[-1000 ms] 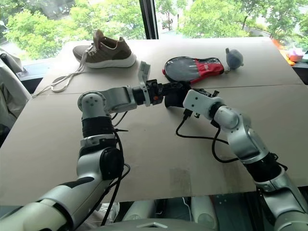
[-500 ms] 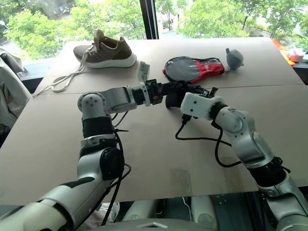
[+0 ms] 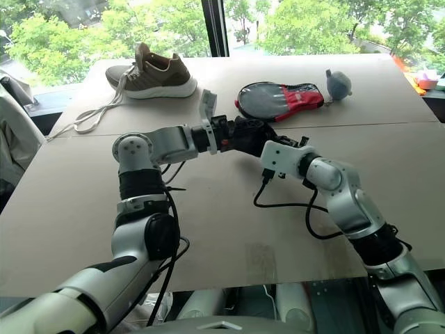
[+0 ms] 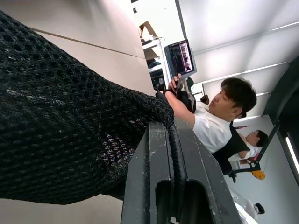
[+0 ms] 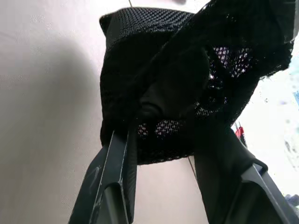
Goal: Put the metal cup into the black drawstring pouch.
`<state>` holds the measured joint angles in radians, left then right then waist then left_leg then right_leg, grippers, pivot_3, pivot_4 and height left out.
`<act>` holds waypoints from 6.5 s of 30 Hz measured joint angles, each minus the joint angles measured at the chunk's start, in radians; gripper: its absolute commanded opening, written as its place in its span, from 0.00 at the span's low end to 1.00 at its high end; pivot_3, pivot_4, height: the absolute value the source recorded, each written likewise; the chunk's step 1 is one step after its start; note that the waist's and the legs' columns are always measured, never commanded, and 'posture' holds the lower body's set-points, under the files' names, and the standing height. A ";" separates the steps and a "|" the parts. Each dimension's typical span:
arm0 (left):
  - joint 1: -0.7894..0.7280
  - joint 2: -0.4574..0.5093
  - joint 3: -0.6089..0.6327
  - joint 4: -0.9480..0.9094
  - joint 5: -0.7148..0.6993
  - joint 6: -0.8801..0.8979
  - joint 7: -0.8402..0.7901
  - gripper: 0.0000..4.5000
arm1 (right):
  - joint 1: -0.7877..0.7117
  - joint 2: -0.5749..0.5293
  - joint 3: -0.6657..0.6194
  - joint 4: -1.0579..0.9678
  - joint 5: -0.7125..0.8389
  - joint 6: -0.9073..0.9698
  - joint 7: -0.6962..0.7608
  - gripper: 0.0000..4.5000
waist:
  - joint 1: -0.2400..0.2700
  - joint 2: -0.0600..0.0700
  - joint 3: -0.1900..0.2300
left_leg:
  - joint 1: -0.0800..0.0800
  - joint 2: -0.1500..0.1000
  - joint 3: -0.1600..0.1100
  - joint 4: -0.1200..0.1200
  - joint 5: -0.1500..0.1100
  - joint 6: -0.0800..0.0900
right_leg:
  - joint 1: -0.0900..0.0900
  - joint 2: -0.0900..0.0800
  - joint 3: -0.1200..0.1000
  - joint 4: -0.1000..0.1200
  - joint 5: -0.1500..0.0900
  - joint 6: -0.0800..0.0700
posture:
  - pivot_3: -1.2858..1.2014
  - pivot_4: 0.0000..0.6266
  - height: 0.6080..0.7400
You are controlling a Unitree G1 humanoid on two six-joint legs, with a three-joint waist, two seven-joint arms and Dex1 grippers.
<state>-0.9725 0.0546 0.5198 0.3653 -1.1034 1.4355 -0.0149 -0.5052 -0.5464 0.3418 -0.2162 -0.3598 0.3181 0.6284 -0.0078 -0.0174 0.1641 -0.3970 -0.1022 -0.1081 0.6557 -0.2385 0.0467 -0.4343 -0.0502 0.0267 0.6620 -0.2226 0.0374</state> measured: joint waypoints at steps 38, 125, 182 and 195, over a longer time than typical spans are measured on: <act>0.047 -0.021 -0.015 -0.031 -0.002 0.019 0.009 0.00 | 0.043 0.032 -0.131 -0.044 0.107 0.061 0.075 0.01 | -0.003 0.000 0.000 | 0.000 0.000 0.000 0.000 0.000 0.000 | 0.000 0.000 0.000 0.000 0.000 0.000 | 0.52 0.24 1.00; 0.008 0.201 -0.498 -0.157 0.524 -0.844 -0.772 0.35 | -0.501 0.289 -0.723 -0.018 1.455 0.878 -0.564 0.00 | -0.008 0.001 0.000 | -0.005 0.000 0.002 -0.005 0.000 0.001 | -0.006 -0.001 0.002 -0.001 0.000 -0.001 | 0.52 0.24 1.00; 0.092 0.246 -0.549 -0.237 0.610 -0.811 -0.813 0.05 | -0.677 0.203 -0.678 0.197 1.198 0.368 -0.626 0.00 | -0.009 0.001 0.000 | -0.005 0.000 0.003 -0.006 0.000 0.001 | -0.008 0.000 0.004 0.000 0.000 -0.001 | 0.52 0.24 1.00; 0.093 0.247 -0.552 -0.242 0.611 -0.794 -0.812 0.05 | -0.687 0.409 -0.622 0.003 1.123 0.295 -0.874 0.00 | -0.008 0.001 0.000 | -0.005 0.000 0.003 -0.005 0.000 0.001 | -0.008 -0.001 0.003 0.000 0.000 -0.001 | 0.52 0.24 1.00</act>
<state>-0.8796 0.3014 -0.0322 0.1231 -0.4928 0.6413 -0.8274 -1.1924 -0.1377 -0.2800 -0.2129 0.7630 0.6128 -0.2454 -0.0156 -0.0159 0.1638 -0.4023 -0.1020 -0.1048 0.6503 -0.2384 0.0475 -0.4424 -0.0507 0.0295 0.6621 -0.2225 0.0367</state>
